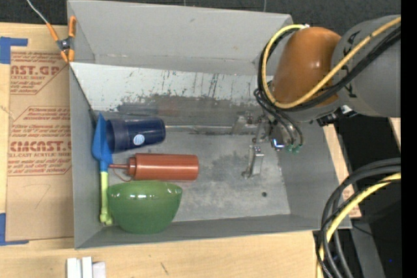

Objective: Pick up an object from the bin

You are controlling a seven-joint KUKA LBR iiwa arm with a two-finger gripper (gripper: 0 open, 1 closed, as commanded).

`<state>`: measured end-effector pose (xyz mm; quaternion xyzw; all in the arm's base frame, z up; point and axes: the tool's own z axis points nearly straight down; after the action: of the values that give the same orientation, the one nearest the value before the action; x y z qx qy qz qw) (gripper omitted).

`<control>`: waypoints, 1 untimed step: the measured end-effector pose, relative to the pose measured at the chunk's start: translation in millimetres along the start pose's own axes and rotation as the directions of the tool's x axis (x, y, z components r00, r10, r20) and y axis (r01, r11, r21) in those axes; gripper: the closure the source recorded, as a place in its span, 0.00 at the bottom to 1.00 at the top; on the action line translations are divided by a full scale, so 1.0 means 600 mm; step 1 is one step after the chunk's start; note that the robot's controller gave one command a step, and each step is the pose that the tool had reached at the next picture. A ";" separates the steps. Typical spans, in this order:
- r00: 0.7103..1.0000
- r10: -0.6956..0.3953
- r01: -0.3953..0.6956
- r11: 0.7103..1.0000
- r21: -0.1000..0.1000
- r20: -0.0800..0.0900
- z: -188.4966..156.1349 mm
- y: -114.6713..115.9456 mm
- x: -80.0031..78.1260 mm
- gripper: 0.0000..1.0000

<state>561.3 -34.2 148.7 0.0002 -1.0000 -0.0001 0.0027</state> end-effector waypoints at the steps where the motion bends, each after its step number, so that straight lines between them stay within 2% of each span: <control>1: 1.000 -0.001 0.001 1.000 0.001 0.007 -0.008 0.000 -0.002 0.00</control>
Offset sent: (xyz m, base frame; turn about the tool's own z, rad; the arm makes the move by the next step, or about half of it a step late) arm -0.0284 0.0758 -0.0758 -0.1991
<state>562.8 -34.1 153.6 0.0006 -1.0000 0.0002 -0.0009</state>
